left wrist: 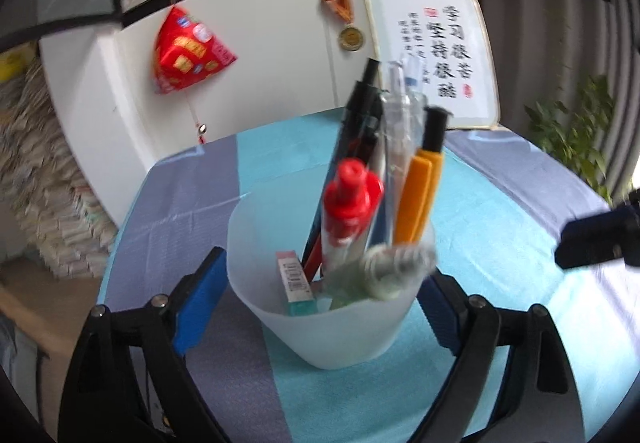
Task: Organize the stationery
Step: 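Set the frosted cup down on the table with the left tool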
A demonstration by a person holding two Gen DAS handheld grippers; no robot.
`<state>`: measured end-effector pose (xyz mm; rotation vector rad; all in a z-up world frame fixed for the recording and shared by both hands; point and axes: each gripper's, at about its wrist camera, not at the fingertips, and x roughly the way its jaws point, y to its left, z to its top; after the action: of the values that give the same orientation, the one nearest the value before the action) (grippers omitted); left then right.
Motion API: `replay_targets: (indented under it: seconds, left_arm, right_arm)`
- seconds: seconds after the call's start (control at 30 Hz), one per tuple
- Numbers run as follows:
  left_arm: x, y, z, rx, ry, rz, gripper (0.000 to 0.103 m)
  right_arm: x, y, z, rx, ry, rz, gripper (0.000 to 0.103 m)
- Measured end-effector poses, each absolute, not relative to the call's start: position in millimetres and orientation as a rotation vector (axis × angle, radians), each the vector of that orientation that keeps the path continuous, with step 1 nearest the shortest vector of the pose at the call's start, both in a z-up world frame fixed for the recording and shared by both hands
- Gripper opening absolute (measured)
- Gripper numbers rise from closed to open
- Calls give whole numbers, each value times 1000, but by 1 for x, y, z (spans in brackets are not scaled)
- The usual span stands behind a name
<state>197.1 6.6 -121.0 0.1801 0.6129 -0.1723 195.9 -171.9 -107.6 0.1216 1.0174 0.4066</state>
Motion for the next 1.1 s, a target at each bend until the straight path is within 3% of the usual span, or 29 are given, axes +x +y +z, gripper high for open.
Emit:
replay_targets:
  seconds: [0.4,0.47,0.5,1.1]
  left_arm:
    - [198,-6,-102,94,619,16,90]
    - [197,-9,-100,119,601,14,81]
    - [197,-9,-100,116,599,-11,70]
    - [225,-45,-88,205,561,-34,69]
  right_arm:
    - [184,-178,-118,146,1008,429,20]
    - [183,-180,-121,157,1015,436,20]
    - [184,-181,-123,161,1015,436,20]
    - [196,-209,-132,211,992,398,20]
